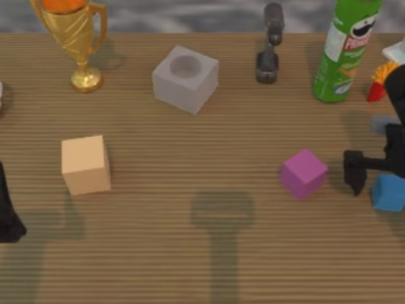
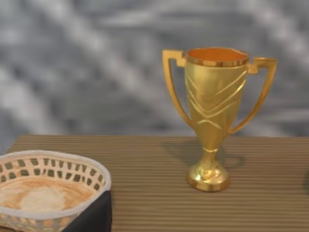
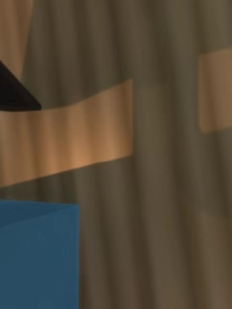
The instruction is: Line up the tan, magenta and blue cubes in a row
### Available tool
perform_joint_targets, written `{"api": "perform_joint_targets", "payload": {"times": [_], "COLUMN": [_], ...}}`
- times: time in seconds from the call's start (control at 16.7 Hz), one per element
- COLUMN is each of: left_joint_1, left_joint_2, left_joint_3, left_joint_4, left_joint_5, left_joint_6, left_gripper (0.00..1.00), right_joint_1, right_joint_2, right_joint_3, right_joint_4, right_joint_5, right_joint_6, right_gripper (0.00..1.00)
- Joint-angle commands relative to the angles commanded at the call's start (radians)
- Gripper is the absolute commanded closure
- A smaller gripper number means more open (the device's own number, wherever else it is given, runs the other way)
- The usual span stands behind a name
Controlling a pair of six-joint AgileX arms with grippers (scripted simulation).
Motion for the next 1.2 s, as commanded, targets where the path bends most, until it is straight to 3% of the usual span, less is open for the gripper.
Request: {"api": "perform_joint_targets", "payload": {"times": [0.48, 1.2], "left_joint_1": [0.000, 0.000], "left_joint_2": [0.000, 0.000], "left_joint_3": [0.000, 0.000], "left_joint_4": [0.000, 0.000], "left_joint_5": [0.000, 0.000], "left_joint_6": [0.000, 0.000], "left_gripper": [0.00, 0.00], "right_joint_1": [0.000, 0.000], "right_joint_2": [0.000, -0.056], "right_joint_3": [0.000, 0.038], "right_joint_4": [0.000, -0.062], "right_joint_5": [0.000, 0.008], "right_joint_6": [0.000, -0.004], "right_gripper": [0.98, 1.00]}}
